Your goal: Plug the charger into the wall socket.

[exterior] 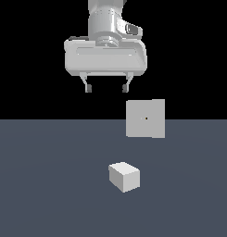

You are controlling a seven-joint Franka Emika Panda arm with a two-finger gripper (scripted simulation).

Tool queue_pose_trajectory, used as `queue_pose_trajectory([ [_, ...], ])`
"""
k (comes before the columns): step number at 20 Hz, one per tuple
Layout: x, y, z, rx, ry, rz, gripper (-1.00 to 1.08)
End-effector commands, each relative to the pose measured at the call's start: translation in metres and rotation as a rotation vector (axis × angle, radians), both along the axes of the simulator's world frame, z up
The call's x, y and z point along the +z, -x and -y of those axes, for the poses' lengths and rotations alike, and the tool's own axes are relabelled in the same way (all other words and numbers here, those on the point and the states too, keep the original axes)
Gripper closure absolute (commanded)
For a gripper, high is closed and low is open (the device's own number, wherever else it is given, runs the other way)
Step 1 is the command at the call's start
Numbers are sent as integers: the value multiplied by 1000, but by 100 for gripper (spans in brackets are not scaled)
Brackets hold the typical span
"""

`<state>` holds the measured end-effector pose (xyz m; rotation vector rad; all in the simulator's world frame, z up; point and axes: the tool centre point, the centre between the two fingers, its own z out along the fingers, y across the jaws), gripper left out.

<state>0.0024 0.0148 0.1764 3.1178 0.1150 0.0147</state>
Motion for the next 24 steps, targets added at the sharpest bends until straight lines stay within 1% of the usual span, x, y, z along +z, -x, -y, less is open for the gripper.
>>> queue_pose_trajectory([
  [1,0,0,0,0,0,0,-92],
  [7,-5,5,0,19,-1,0,-92],
  [12,-16,18,1,66,-3,-1,-92],
  [17,-35,39,3,142,-7,-2,-92],
  [24,-70,77,12,285,-13,-4,-92],
])
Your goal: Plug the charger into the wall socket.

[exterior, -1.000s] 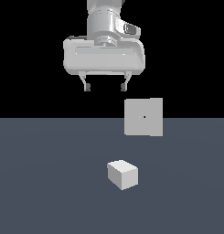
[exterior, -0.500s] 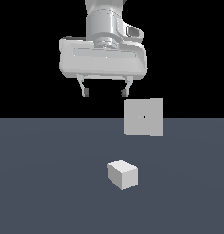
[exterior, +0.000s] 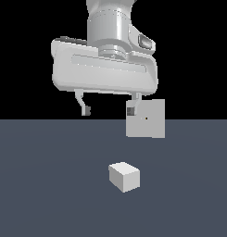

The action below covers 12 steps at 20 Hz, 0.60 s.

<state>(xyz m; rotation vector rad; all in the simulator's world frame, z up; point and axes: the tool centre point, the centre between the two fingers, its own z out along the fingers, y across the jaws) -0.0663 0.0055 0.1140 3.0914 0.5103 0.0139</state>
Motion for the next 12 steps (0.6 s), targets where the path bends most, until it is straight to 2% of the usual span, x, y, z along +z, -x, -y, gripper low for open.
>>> queue_pose_trajectory([
  [1,-13,13,4,51,-3,0,-92],
  [6,-33,34,12,132,-7,-2,-92],
  [12,-48,48,20,193,-9,-3,-92],
])
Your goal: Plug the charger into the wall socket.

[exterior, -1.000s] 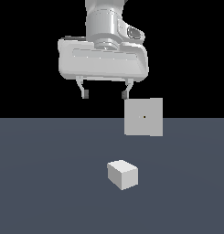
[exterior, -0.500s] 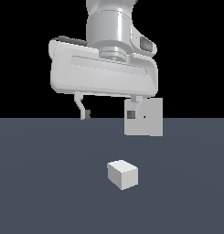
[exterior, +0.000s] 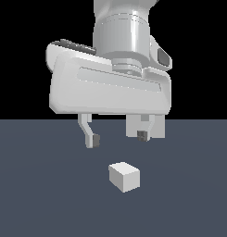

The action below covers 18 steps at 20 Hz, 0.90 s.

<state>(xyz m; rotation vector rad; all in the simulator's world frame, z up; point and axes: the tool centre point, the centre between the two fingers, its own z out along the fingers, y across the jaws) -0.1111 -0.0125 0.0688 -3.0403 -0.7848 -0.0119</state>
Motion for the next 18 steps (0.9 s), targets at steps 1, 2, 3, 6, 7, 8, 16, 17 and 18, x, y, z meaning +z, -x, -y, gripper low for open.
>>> queue_pose_trajectory([
  [1,-5,4,2,21,-1,1,-92],
  [2,-6,6,3,26,-1,1,-92],
  [3,-7,6,4,30,-1,0,-92],
  [6,-9,7,5,36,-2,0,-92],
  [7,-9,7,5,36,-2,0,-92],
  [8,-8,7,5,34,-1,0,-92],
  [16,-10,6,4,28,-1,0,-92],
  [17,-11,6,4,28,-1,0,-92],
  [18,-14,6,4,28,-1,0,-92],
])
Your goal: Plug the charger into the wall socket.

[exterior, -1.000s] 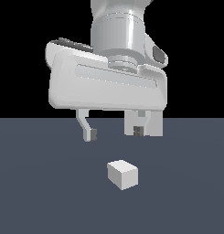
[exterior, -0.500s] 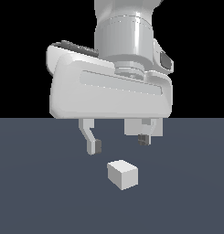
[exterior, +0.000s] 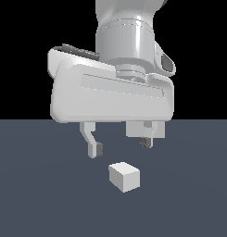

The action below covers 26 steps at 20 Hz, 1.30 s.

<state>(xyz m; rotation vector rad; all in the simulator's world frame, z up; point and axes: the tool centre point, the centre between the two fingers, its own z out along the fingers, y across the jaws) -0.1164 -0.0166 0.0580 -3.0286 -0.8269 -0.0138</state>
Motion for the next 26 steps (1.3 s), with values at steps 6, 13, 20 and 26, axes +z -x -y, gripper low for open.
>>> queue_pose_trajectory([
  [6,-27,1,0,-1,0,-1,-92],
  [13,-45,0,0,-1,0,-1,-92],
  [20,-46,0,0,-1,0,-1,108],
  [26,-46,0,0,-2,1,-1,108],
])
